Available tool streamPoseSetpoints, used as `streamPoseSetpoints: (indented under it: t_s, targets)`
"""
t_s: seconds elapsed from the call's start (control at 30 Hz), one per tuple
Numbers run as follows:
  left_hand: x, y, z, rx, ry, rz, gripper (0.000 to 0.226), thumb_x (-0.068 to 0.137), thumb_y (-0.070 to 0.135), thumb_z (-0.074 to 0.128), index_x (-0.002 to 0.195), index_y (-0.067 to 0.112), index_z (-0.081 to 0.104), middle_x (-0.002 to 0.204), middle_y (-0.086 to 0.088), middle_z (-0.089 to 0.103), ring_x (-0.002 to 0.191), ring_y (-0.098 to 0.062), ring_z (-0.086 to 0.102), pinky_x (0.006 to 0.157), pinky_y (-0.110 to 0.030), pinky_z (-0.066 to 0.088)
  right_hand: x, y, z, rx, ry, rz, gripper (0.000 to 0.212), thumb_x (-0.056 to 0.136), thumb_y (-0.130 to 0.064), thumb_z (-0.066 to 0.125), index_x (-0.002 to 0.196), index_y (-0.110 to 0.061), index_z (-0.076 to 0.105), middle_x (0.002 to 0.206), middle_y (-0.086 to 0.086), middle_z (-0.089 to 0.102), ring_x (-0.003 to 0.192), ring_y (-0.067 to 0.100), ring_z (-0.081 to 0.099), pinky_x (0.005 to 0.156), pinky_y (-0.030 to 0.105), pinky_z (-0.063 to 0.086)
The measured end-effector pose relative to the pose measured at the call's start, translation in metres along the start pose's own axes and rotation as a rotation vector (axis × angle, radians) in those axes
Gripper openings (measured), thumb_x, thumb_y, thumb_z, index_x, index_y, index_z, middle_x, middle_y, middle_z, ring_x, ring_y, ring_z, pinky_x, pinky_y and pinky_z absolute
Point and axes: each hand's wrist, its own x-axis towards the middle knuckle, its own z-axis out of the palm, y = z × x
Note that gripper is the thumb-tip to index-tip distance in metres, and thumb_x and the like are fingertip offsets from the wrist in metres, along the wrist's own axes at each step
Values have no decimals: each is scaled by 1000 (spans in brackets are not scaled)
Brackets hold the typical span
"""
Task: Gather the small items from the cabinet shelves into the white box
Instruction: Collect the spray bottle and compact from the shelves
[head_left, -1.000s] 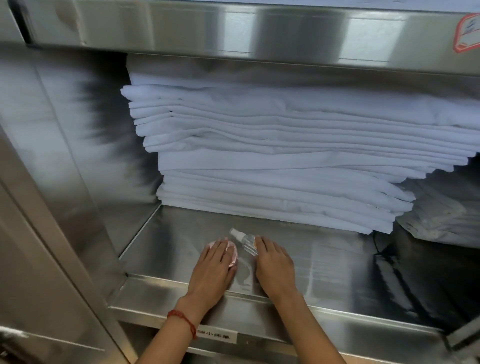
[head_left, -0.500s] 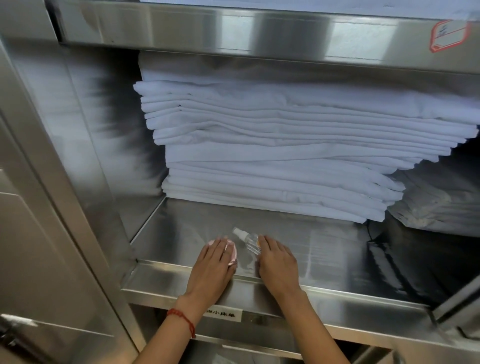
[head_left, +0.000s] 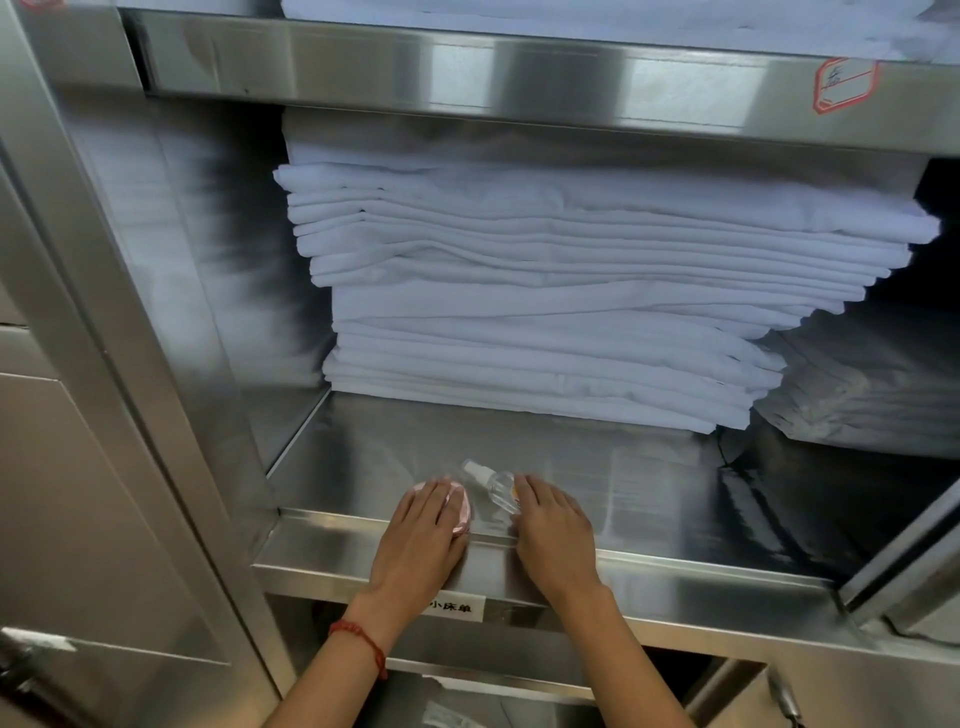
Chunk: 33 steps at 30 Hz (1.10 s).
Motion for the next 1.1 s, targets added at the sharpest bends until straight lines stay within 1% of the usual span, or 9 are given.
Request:
streamPoseSetpoints:
  t_s: [0.17, 0.27, 0.4, 0.5, 0.57, 0.6, 0.67, 0.87, 1.1]
  targets:
    - [-5, 0, -4, -20, 6, 26, 71, 47, 34, 91, 109, 7, 69, 111, -11, 68, 100, -24, 67, 89, -39, 47, -9, -3, -2, 17, -15, 18, 51, 74, -10, 78, 122, -6, 61, 117, 13, 65, 105, 28, 64, 92, 38, 48]
    - [-6, 1, -4, -21, -22, 27, 79, 35, 29, 94, 108, 7, 70, 110, -12, 68, 100, -25, 67, 90, -37, 44, -11, -6, -6, 22, -58, 5, 54, 92, -17, 59, 141, -11, 40, 143, 9, 45, 130, 25, 44, 110, 35, 30]
    - [-8, 0, -2, -24, -63, 34, 88, 25, 21, 96, 108, 6, 70, 110, -13, 68, 100, -26, 67, 91, -36, 41, -13, -4, -9, 7, -84, 9, 56, 96, -17, 52, 146, -13, 29, 149, 7, 35, 137, 22, 33, 113, 32, 22]
    - [-8, 0, -3, -24, -89, 39, 95, 18, 21, 96, 108, 6, 70, 109, -13, 68, 99, -27, 67, 91, -36, 40, -15, -7, -8, -43, -65, 12, 60, 86, -14, 66, 140, -8, 42, 140, 12, 47, 129, 26, 45, 109, 37, 32]
    - [-10, 0, -3, -17, -96, 48, 99, 13, 21, 95, 108, 6, 70, 109, -13, 68, 99, -27, 67, 91, -37, 39, -14, -7, -3, -57, 2, 15, 68, 53, -14, 90, 116, -5, 64, 111, 14, 67, 101, 27, 66, 87, 37, 52]
    - [-10, 0, -3, -13, -99, 52, 101, 12, 22, 95, 108, 5, 70, 109, -14, 68, 99, -28, 67, 90, -39, 39, -14, -7, -2, -61, 22, 13, 72, 37, -14, 95, 104, -6, 70, 99, 12, 70, 88, 25, 70, 77, 36, 56]
    - [-12, 0, -4, -4, -96, 58, 103, 10, 23, 95, 108, 4, 70, 110, -15, 68, 100, -29, 67, 90, -41, 39, -15, -8, -1, -66, 50, -2, 77, 24, -15, 96, 97, -7, 72, 91, 11, 71, 80, 24, 71, 70, 35, 57]
    - [-14, -1, -6, -8, -45, 74, 103, 9, 13, 94, 108, -1, 68, 110, -19, 67, 99, -30, 67, 88, -43, 43, -21, -9, 3, -102, 57, -15, 82, 20, -8, 94, 99, -4, 72, 95, 13, 71, 85, 26, 70, 74, 37, 56]
    - [-16, -2, -9, -30, -31, 72, 101, 11, 16, 95, 107, -1, 69, 109, -18, 67, 99, -29, 67, 89, -41, 43, -27, -6, 8, -72, 63, -13, 85, 19, -12, 95, 101, -6, 72, 99, 13, 71, 89, 27, 70, 78, 37, 54]
